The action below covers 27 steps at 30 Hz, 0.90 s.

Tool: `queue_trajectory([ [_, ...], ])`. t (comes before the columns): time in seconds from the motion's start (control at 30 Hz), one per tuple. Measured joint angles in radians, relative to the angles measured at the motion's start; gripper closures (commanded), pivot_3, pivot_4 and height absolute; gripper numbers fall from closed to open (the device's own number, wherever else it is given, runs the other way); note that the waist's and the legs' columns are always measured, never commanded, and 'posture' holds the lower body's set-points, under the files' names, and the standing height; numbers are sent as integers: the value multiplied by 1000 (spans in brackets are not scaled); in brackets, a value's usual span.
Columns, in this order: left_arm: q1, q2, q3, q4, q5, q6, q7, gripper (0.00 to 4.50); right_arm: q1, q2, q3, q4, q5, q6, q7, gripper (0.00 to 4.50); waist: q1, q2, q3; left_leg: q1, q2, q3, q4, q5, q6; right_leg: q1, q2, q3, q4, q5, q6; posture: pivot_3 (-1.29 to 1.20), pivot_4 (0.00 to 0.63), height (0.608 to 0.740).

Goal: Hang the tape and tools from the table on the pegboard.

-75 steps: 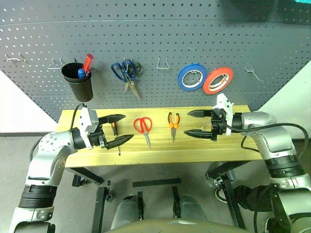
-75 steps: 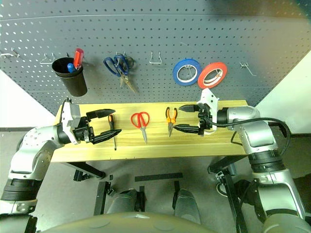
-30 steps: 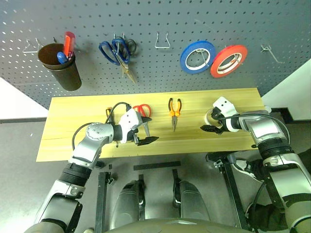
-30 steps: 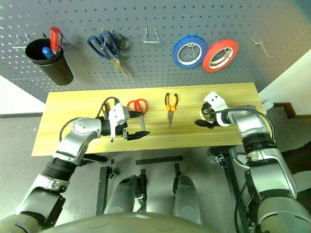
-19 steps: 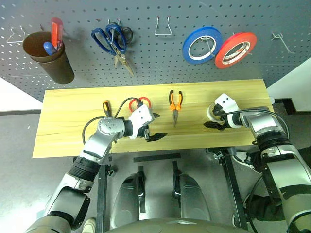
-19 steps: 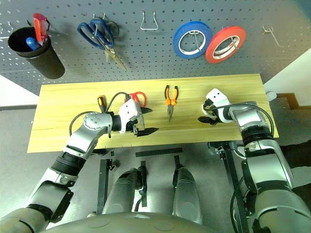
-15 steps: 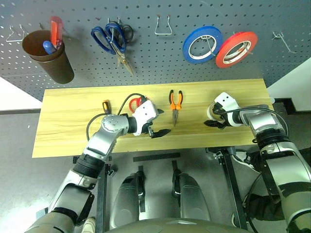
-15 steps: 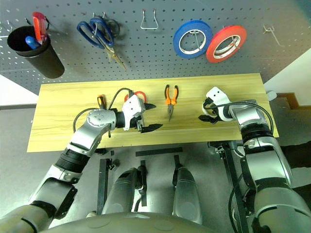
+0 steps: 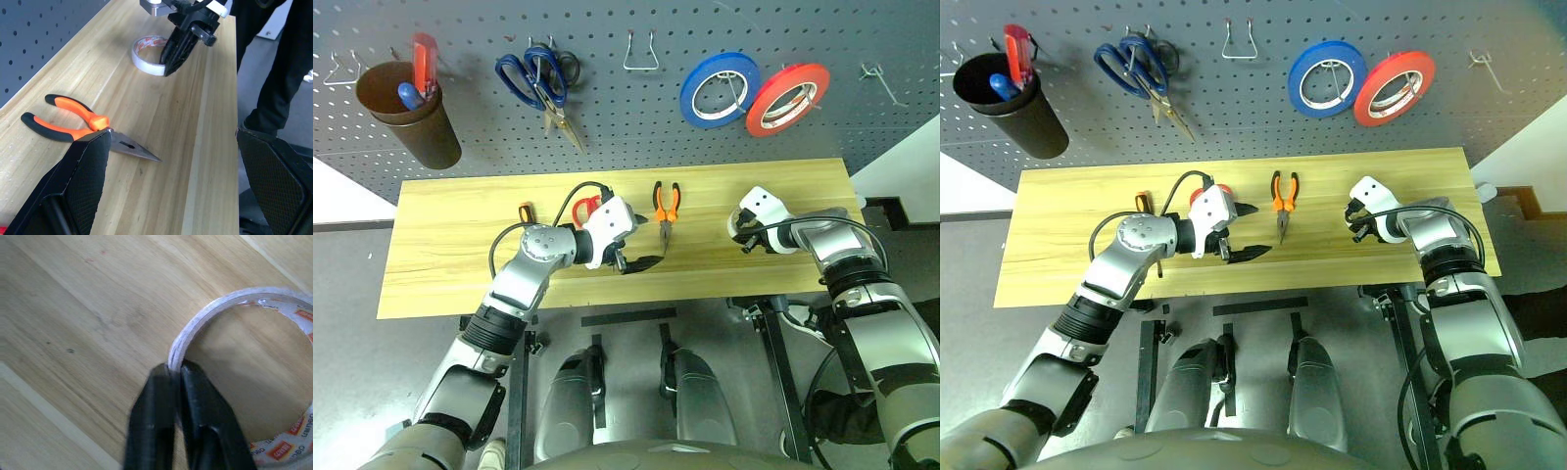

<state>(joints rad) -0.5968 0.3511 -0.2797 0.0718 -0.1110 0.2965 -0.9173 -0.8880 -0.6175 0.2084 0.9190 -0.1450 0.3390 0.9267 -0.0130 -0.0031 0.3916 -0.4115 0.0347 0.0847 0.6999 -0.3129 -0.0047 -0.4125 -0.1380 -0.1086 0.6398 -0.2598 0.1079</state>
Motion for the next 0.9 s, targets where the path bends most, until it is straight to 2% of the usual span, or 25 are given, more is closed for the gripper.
queue_trajectory([
  [0.13, 3, 7, 16, -8, -27, -3, -23, 210, 35, -2, -5, -77, 7, 28, 23, 4452, 0, 0, 0, 0, 0, 0, 0, 0, 0, 0, 0, 0, 0, 0, 0, -27, 368, 732],
  [0.27, 26, 25, 61, -55, -82, -21, -58, 210, 162, -32, -44, -311, 79, 116, 93, 4452, 3, 1, -1, -1, 0, 0, 0, 0, 0, -1, 0, -1, -1, 0, 0, -65, 323, 732],
  [0.47, 76, 61, 135, -64, -166, -70, -116, 210, 353, -115, -237, -803, 282, 293, 138, 4452, 2, 2, -5, -11, -1, 0, 2, 0, -1, -6, -1, -3, -1, 0, 1, -128, 261, 732],
  [0.53, 73, 69, 167, -50, -186, -92, -127, 210, 381, -145, -312, -901, 333, 318, 133, 4452, 2, 1, -12, -13, -1, 0, 3, 0, -1, -8, -1, -4, -2, 0, 1, -149, 240, 732],
  [0.73, 21, 70, 201, 35, -217, -154, -164, 210, 393, -176, -466, -989, 409, 292, 61, 4452, -1, -1, -42, -15, -2, 1, 2, 0, -1, -10, -1, -4, -2, 0, 1, -206, 186, 732],
  [0.9, -47, 64, 215, 120, -223, -202, -184, 210, 395, -266, -502, -972, 411, 245, 36, 4452, -9, -2, -78, -16, -2, 2, 2, 0, -1, -10, -1, -4, -3, 0, 1, -223, 156, 732],
])
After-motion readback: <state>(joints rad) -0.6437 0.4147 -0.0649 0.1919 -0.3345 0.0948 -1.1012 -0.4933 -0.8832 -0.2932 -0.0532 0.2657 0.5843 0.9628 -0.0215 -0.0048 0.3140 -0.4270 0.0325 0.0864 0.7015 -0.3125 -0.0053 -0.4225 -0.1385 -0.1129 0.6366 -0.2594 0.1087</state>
